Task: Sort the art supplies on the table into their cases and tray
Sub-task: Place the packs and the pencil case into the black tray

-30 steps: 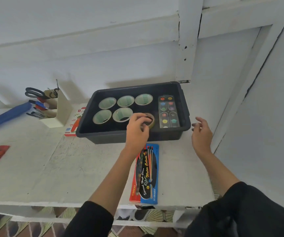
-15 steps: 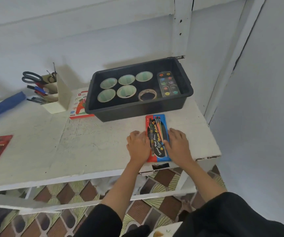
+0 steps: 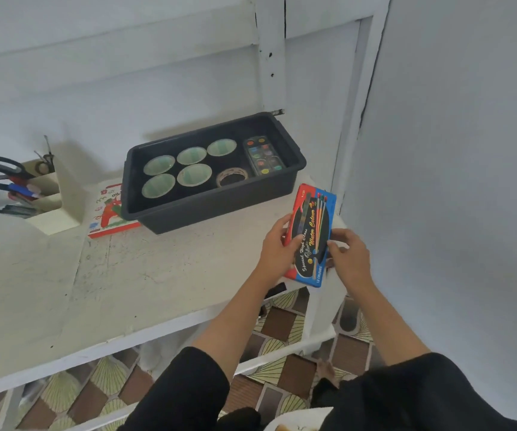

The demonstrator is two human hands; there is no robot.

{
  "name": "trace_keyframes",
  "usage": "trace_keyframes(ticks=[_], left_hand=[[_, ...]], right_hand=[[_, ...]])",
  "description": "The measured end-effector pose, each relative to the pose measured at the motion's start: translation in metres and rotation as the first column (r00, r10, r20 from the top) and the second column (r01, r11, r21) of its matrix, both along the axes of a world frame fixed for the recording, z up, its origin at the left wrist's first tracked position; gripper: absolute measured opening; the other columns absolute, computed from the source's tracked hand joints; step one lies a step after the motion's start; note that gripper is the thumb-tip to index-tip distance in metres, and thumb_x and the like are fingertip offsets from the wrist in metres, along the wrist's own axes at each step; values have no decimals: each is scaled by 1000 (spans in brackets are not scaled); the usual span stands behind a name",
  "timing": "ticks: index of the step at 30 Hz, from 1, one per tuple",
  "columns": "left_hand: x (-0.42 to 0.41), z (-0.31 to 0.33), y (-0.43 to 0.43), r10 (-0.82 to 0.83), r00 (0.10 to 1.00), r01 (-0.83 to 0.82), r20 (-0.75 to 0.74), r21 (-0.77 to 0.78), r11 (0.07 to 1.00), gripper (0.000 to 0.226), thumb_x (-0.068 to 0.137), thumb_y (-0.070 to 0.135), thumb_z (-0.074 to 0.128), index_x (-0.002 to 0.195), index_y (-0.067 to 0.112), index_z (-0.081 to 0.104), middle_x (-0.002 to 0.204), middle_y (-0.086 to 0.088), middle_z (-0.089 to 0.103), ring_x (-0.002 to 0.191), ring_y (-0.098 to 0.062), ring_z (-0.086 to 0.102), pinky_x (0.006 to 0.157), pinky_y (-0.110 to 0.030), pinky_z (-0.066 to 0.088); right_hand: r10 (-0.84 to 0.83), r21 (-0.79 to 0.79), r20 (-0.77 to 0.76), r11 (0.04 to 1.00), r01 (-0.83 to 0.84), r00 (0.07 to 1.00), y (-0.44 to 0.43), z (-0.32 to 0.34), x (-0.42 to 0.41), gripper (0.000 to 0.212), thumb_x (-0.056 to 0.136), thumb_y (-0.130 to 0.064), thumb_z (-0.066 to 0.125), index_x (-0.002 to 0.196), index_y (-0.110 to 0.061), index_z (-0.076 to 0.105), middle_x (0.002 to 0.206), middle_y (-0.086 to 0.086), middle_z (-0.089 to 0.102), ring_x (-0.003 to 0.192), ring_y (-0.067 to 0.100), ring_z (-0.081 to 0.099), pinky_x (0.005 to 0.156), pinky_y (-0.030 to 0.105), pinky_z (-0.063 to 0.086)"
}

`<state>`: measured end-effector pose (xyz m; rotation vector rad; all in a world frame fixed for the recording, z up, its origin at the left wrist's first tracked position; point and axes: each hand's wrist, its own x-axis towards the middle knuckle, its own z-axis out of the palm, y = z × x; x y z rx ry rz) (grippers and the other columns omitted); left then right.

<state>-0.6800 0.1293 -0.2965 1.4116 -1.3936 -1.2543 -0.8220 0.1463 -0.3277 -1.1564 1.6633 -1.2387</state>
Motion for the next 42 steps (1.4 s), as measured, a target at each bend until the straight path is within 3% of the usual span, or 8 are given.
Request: trace_keyframes(ticks=[8,20,25,31,33,35,37,42], left_hand=[[-40,33,-38,2,990,-6,-139,-32,999,43,95,16,54,137,22,43,112,-1,63,90,-10,67,67,-24,59],[8,61,-169,393,897,-388,-201,66,919,46,94,18,56,138,18,41,107,0,66,78,-9,70,57,-21,57],[17,54,-216,557,803,-503,-211,260,824,47,96,17,54,141,16,40,116,-10,63,84,-17,68,61,-28,57],[16,47,-252,478,866,-378,-147,433,818,42,97,5,49,138,8,40,102,-9,62,86,-22,65,79,-40,56],[20,47,-257,346,936,-288,-69,416,862,48,93,5,56,137,10,37,113,-11,60,100,-24,63,92,-44,52],[28,46,-257,74,961,-168,266,351,921,71,84,15,69,142,17,29,134,-13,47,118,-27,50,104,-48,42],[37,43,-254,-179,721,-65,670,322,944,98,77,34,77,150,21,13,147,-9,26,132,-30,30,112,-49,30],[44,36,-248,-259,646,35,718,312,950,116,74,32,80,152,18,-5,154,-4,12,138,-25,18,115,-43,25]], right_hand=[[-78,-96,32,992,81,996,-36,33,-35,25,95,-18,52,118,-10,53,106,-4,60,79,6,64,51,8,49],[293,-146,-168,937,-318,941,-205,76,10,34,95,-20,51,127,-9,52,119,8,53,97,6,54,63,7,47],[360,97,-646,913,-395,673,-275,71,25,40,94,-38,50,131,-24,49,136,2,41,127,20,32,97,41,35],[499,292,-804,806,-515,325,-316,61,30,56,87,-49,57,137,-29,43,155,3,11,142,29,5,107,58,22],[537,357,-811,769,-530,233,-321,59,32,50,88,-49,55,133,-30,48,158,2,-2,143,34,-7,107,65,13],[554,409,-820,742,-530,142,-325,58,33,47,90,-48,53,133,-30,48,158,4,-12,142,36,-16,106,68,8],[564,424,-816,731,-535,124,-324,57,34,49,92,-46,51,137,-29,44,157,4,-16,142,37,-18,107,68,7],[565,376,-796,743,-554,218,-322,52,33,54,92,-44,52,141,-28,37,157,2,-16,142,35,-17,109,65,7]])
